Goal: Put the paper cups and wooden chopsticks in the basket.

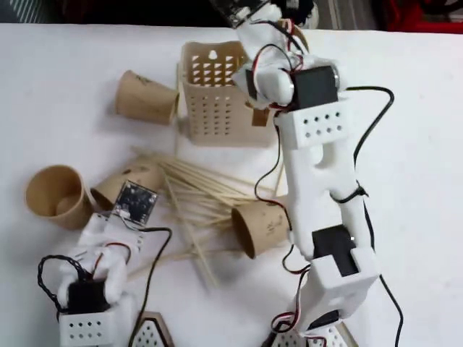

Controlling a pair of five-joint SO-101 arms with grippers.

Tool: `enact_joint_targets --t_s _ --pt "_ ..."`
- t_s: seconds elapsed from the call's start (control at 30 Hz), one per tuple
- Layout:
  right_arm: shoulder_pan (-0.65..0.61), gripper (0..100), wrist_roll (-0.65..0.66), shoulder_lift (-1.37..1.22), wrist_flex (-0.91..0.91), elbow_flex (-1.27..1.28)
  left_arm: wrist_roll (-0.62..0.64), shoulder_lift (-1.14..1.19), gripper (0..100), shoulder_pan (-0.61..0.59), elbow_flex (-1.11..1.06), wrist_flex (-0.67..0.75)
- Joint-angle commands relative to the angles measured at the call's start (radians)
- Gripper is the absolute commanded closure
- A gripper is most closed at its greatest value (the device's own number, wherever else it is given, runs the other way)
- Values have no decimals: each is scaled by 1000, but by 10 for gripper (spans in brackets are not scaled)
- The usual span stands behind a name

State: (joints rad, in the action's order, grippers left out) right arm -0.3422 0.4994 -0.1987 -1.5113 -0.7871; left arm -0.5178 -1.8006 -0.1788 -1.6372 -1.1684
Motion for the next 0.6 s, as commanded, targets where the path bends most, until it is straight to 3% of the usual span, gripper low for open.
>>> enact_joint_targets --t_s 0.0,0.23,0.57 --pt "-15 972 -11 1 -12 -40 -9 -1 883 -5 5 20" --pt "-25 795 -11 59 -76 -48 -9 -1 883 -5 5 20" --pt "-71 796 -11 243 -209 51 -9 -1 883 -5 5 20"
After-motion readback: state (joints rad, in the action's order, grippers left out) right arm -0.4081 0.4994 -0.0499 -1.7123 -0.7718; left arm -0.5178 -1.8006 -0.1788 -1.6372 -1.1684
